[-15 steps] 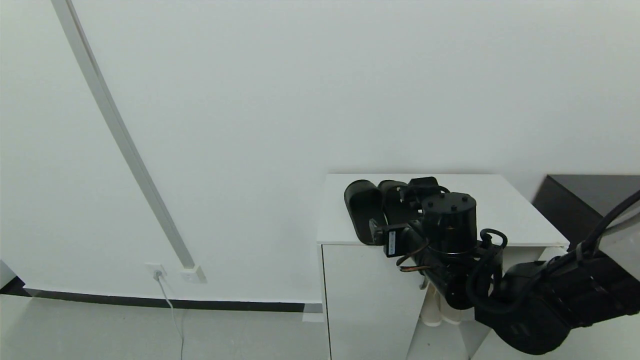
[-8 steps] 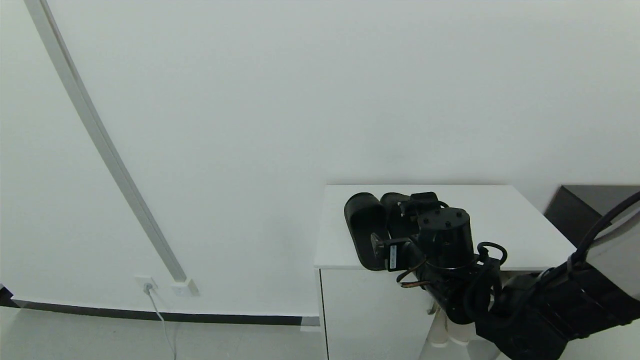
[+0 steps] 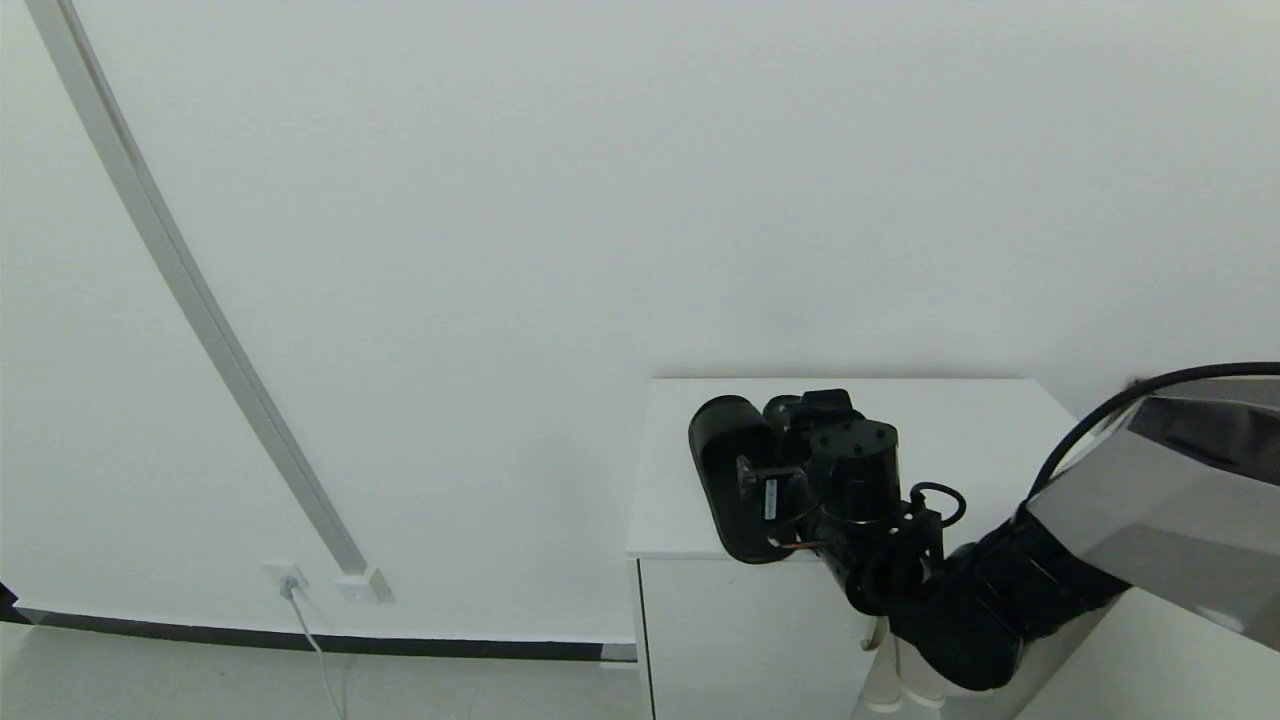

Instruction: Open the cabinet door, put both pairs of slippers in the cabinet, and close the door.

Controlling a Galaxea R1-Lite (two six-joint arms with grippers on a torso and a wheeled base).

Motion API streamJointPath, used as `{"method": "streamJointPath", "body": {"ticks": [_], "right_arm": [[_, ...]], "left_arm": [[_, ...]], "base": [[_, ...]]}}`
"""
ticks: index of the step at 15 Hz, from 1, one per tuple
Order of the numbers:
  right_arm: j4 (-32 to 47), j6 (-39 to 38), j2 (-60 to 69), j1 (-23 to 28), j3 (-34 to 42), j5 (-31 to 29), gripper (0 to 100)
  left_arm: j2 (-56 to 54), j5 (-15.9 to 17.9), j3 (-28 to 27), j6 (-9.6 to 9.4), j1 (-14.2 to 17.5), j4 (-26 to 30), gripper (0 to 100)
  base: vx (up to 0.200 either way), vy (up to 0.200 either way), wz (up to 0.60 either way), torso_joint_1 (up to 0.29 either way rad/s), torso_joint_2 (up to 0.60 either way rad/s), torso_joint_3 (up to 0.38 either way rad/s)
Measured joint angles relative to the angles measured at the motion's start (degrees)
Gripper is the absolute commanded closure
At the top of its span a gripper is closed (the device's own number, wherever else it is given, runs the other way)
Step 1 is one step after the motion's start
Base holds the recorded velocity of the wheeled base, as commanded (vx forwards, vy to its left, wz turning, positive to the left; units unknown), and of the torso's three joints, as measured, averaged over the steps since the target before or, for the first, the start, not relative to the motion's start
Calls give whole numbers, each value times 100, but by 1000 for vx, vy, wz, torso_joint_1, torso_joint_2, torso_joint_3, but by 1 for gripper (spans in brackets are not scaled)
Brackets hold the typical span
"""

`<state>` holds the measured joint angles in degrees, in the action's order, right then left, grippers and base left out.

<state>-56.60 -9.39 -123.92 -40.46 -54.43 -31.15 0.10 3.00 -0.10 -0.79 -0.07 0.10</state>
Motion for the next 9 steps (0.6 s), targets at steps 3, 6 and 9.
{"method": "streamJointPath", "body": {"ticks": [3, 6, 9], "right_arm": [[35, 197, -516, 234, -717, 99, 0], [282, 349, -940, 406, -1458, 156, 0], [485, 369, -1235, 511, -2024, 191, 100]], "left_arm": [[0, 0, 0, 0, -4, 0, 100], [0, 0, 0, 6, -4, 0, 100], [0, -2, 0, 11, -2, 0, 100]], "base": [[0, 0, 0, 0, 0, 0], [0, 0, 0, 0, 0, 0], [0, 0, 0, 0, 0, 0]]}}
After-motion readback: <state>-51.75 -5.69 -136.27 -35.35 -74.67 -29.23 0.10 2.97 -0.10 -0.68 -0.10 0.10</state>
